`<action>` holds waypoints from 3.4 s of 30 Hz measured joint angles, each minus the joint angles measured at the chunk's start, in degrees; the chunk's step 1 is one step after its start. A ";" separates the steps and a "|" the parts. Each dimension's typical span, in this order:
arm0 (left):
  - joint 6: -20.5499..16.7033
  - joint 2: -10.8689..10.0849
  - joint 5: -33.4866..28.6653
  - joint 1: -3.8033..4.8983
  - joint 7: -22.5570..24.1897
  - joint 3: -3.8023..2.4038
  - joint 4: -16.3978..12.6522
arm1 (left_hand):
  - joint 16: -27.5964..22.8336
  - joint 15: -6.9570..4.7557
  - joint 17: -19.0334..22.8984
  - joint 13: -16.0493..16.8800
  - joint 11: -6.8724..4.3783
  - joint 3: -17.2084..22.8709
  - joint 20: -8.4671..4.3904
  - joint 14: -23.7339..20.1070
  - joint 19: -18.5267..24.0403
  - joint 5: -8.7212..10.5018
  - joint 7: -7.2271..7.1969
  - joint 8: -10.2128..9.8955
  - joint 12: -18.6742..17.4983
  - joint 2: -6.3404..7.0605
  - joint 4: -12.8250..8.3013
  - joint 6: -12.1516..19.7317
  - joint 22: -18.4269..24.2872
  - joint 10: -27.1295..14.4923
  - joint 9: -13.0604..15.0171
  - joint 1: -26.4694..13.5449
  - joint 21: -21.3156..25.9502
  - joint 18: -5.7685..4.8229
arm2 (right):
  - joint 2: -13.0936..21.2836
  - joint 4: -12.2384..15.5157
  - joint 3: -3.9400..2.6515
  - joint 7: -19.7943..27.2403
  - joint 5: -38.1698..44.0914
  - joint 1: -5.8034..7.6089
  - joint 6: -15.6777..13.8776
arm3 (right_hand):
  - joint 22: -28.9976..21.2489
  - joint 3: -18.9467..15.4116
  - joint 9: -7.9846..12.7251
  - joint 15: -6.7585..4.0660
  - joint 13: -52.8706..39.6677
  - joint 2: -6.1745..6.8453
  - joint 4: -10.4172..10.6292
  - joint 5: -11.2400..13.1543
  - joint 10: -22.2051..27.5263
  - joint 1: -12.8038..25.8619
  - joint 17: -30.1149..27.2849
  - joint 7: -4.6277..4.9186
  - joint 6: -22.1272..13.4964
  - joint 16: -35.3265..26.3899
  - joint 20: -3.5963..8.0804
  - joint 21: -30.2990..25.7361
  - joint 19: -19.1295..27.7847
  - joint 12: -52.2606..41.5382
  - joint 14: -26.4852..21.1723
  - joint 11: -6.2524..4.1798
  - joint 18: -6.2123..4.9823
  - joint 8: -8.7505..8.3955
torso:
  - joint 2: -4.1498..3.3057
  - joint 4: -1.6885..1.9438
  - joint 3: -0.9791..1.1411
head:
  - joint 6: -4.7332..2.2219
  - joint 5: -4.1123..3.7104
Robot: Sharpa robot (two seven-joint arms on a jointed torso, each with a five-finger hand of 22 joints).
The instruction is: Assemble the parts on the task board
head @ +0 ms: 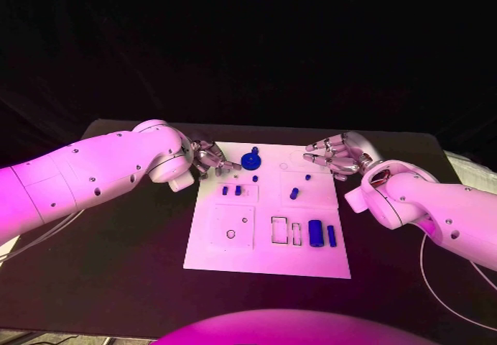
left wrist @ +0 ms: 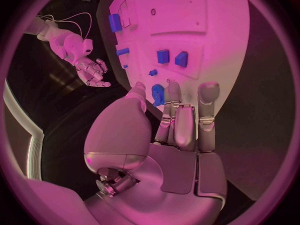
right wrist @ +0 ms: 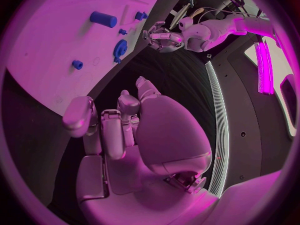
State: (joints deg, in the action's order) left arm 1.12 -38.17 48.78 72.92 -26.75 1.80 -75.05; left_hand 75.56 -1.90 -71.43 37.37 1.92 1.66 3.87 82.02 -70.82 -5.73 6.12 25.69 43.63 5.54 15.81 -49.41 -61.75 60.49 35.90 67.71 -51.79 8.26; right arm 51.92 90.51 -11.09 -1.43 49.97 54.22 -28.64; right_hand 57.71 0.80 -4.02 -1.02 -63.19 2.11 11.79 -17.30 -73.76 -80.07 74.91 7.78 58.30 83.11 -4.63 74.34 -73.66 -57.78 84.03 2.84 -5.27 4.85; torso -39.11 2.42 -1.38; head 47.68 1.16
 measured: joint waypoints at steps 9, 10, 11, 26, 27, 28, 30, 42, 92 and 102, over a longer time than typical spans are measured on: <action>-7.02 1.40 4.05 -1.23 13.56 0.78 -0.04 | -26.54 2.44 26.36 -12.16 2.46 8.77 2.18 -15.46 8.08 -0.39 2.47 -5.84 -13.71 -1.48 -7.26 3.64 12.76 -8.28 -8.37 20.83 18.43 1.75 | -0.02 0.01 0.01 0.01 0.00 -0.08 0.03 | -0.07 0.00 0.00 0.00 0.03 0.00 0.00 0.00 0.00 0.00 0.00 0.00 0.00 0.00 0.00 -0.11 0.00 0.00 0.00 0.00 0.00 0.00 | -0.08 0.00 -0.03 | -0.43 -0.30; -7.79 1.73 5.33 -1.52 15.30 0.83 -0.04 | -27.27 2.41 27.21 -13.83 2.65 9.81 2.18 -15.47 8.08 -0.39 2.54 -6.92 -15.22 -0.72 -7.68 3.01 12.99 -8.02 -9.75 21.69 18.77 1.77 | -0.04 0.01 0.01 0.02 0.00 -0.09 0.03 | -0.16 0.00 0.00 0.00 0.09 0.00 0.00 0.00 0.00 0.00 0.00 0.00 0.00 0.00 0.00 -0.26 0.00 0.00 0.00 0.00 0.00 0.00 | -0.08 0.00 -0.05 | -0.54 -0.35; -8.74 2.16 7.16 -1.87 17.46 0.88 -0.03 | -27.78 2.46 27.97 -15.72 2.65 10.77 2.15 -15.43 8.05 -0.39 2.52 -8.21 -16.89 0.01 -7.93 2.15 13.18 -7.37 -11.36 22.37 18.97 1.80 | -0.06 0.01 0.01 0.03 0.00 -0.09 0.04 | -0.19 0.00 0.00 0.00 0.11 0.00 0.00 0.00 0.00 0.00 0.00 0.00 0.00 0.00 0.00 -0.26 0.00 0.00 0.00 0.00 0.00 0.00 | -0.08 -0.02 -0.06 | -0.60 -0.39; -11.64 6.69 28.72 -3.98 24.14 1.47 2.88 | -0.90 1.17 3.72 -27.20 1.94 9.10 0.95 1.80 -10.42 -0.20 0.98 -14.88 -25.62 3.51 -6.17 -6.03 -0.65 -1.59 -20.94 18.53 -1.92 -0.29 | -0.29 0.01 0.00 0.13 0.00 -0.18 0.11 | -0.19 0.00 0.00 0.00 0.11 0.01 -0.01 0.00 0.00 -0.01 0.04 0.00 0.00 0.00 0.00 -0.26 0.00 0.00 0.00 0.00 0.00 0.00 | -0.13 -0.10 -0.04 | -1.42 -1.00; -11.58 6.89 29.51 -4.01 23.96 1.47 2.97 | -0.67 1.11 3.66 -27.57 1.81 9.18 0.83 1.87 -10.73 -0.20 0.74 -15.11 -25.93 3.51 -6.14 -6.29 -1.37 -1.31 -21.19 18.53 -2.85 -0.29 | -0.31 0.01 0.00 0.13 0.00 -0.18 0.12 | -0.18 0.00 0.00 0.00 0.11 0.00 -0.01 0.00 0.00 -0.01 0.04 0.00 0.00 0.00 0.00 -0.26 0.00 0.00 0.00 0.00 0.00 0.00 | -0.13 -0.11 -0.03 | -1.46 -1.01; -11.51 7.08 30.20 -4.03 23.77 1.47 3.04 | -0.61 1.11 3.66 -27.89 1.81 9.47 0.65 1.87 -10.91 -0.20 0.80 -15.25 -26.21 3.51 -6.13 -6.64 -1.91 -0.91 -21.40 18.53 -3.52 -0.81 | -0.32 0.01 0.00 0.14 0.00 -0.18 0.13 | -0.19 0.00 0.00 0.00 0.11 0.01 -0.01 0.00 0.00 -0.01 0.04 0.00 0.00 0.00 0.00 -0.26 0.00 0.00 0.00 0.00 0.00 0.00 | -0.13 -0.11 -0.03 | -1.47 -1.02; -11.24 7.50 31.64 -4.08 23.23 1.47 3.17 | -0.61 1.10 3.77 -28.55 1.69 9.83 0.72 1.87 -11.41 -0.20 0.70 -15.63 -26.81 3.51 -6.10 -7.12 -2.95 -0.45 -21.92 18.53 -4.84 -1.12 | -0.34 0.01 0.00 0.15 0.00 -0.20 0.15 | -0.18 0.00 0.00 0.00 0.11 0.01 -0.01 0.00 0.00 -0.01 0.04 0.00 0.00 0.00 0.00 -0.26 0.00 0.00 0.00 0.00 0.00 0.00 | -0.13 -0.11 -0.03 | -1.47 -1.07; -9.08 9.23 35.85 -4.15 19.73 1.48 4.64 | -0.61 0.89 5.85 -30.82 1.63 13.27 0.44 2.07 -12.11 -0.20 0.61 -16.43 -28.89 2.83 -6.85 -9.65 -5.46 2.22 -23.53 19.92 -7.57 -1.13 | -0.42 0.02 0.00 0.21 -0.01 -0.21 0.23 | -0.18 0.01 0.00 0.00 0.11 0.01 -0.01 0.00 0.00 -0.01 0.03 0.00 0.00 0.00 0.00 -0.26 0.00 0.00 0.00 0.00 0.00 0.00 | -0.07 -0.07 0.03 | -1.37 -1.14; -4.70 11.37 36.78 -4.19 17.63 1.21 6.38 | -0.61 0.46 8.82 -33.44 1.28 20.05 0.44 2.06 -12.92 -0.20 0.52 -20.27 -33.99 4.82 -8.90 -11.84 -8.44 6.33 -26.58 18.14 -10.47 -1.98 | -0.74 0.03 0.01 0.29 -0.01 -0.22 0.71 | -0.17 0.01 0.00 0.00 0.15 0.01 -0.01 -0.34 -0.01 -0.01 0.00 0.00 0.00 0.00 0.00 -0.26 0.00 0.00 0.00 0.00 0.00 0.00 | -0.05 -0.03 0.07 | -0.66 -1.40; -4.40 11.54 36.70 -4.32 17.63 1.27 6.67 | -0.61 0.05 9.15 -32.49 0.55 22.16 0.23 2.06 -13.13 1.67 0.29 -19.42 -33.64 3.13 -10.70 -15.69 -10.28 10.68 -26.54 17.99 -12.58 -1.98 | -0.80 -0.01 0.01 0.28 -0.01 -0.22 0.94 | -0.17 0.01 0.00 0.00 0.14 0.01 -0.01 -0.34 -0.01 -0.01 0.00 0.00 0.00 0.00 0.00 -0.26 0.00 0.00 0.00 0.00 0.00 0.00 | -0.02 -0.02 0.04 | -0.68 -1.43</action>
State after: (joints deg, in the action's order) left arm -3.28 -26.63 85.48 68.60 -9.12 3.06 -68.38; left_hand 74.95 -1.85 -62.28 4.88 2.47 23.82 4.10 84.08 -83.95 -4.05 6.41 6.27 9.98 8.67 5.11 -65.09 -72.03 71.17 9.35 85.70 -64.38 6.28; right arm 51.12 90.50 -11.07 -1.15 49.96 54.00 -27.70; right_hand 57.54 0.81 -4.03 -1.02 -63.05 2.12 11.78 -17.64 -73.77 -80.08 74.90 7.78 58.30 83.11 -4.63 74.08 -73.66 -57.79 84.03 2.84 -5.27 4.85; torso -39.13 2.40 -1.35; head 47.00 -0.26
